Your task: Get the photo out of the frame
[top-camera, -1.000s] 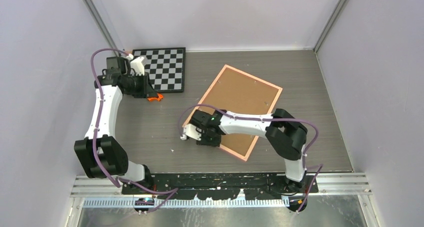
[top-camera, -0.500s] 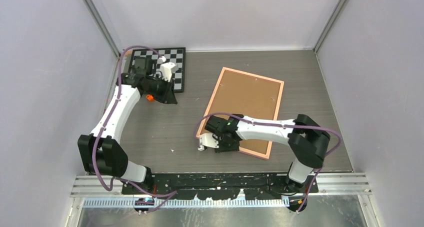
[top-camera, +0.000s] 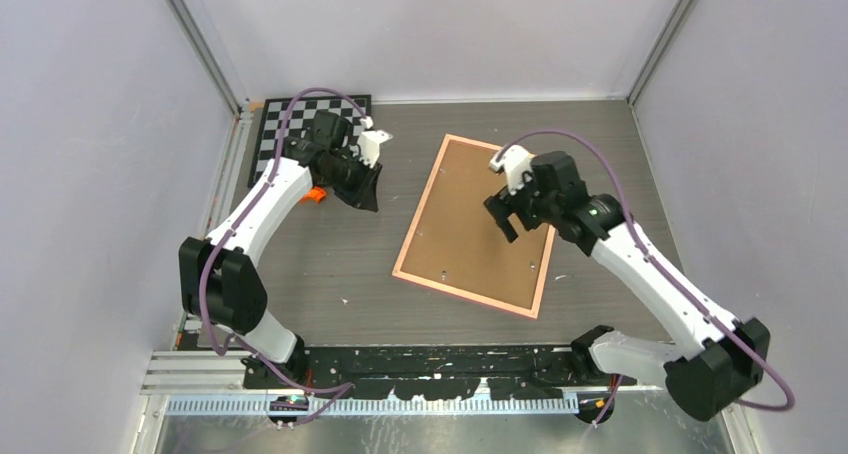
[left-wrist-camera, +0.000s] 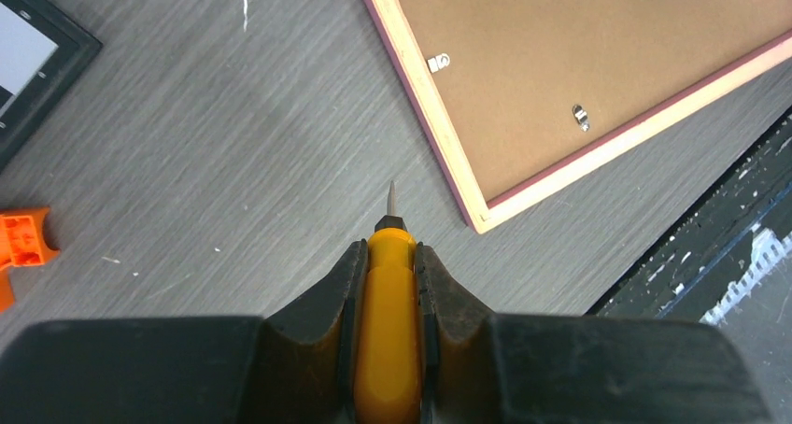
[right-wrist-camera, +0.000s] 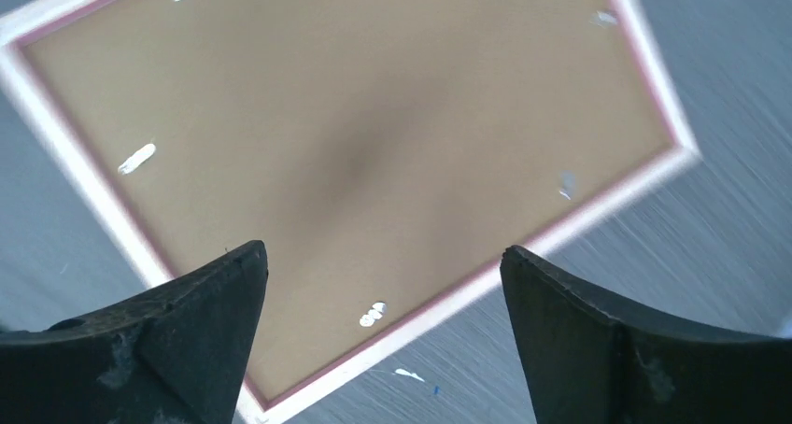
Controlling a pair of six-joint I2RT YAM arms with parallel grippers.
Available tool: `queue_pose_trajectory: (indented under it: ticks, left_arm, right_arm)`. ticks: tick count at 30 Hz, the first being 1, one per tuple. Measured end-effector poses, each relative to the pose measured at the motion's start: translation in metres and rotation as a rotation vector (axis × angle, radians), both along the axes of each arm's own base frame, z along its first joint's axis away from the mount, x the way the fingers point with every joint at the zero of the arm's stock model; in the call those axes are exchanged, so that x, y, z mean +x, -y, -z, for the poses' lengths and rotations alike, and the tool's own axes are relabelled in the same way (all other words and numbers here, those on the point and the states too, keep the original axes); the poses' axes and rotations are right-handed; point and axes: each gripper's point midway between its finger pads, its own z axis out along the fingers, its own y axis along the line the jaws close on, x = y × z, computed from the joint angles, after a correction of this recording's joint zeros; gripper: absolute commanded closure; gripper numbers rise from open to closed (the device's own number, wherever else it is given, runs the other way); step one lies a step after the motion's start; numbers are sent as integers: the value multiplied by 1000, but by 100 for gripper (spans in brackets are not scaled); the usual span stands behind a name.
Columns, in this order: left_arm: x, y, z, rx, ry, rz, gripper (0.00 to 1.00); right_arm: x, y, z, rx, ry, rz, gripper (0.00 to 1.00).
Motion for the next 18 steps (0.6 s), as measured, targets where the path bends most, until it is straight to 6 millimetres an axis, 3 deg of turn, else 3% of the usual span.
queue_pose_trajectory:
  ticks: [4,7,14,18]
  left_arm:
    - [10,2,-3,-3,27,-8,100]
    - [14,2,-4,-2,40,-16,100]
    - [17,4,-2,-9,36,-32,100]
    - [20,5,-4,-16,44,-37,100]
  right_arm:
    - [15,42,-16,57,84,296,0]
    - [24,63,-8,62,63,460,0]
    - [44,142,61,33,-171,855,10]
    - [40,155,101,9,-315,928,20]
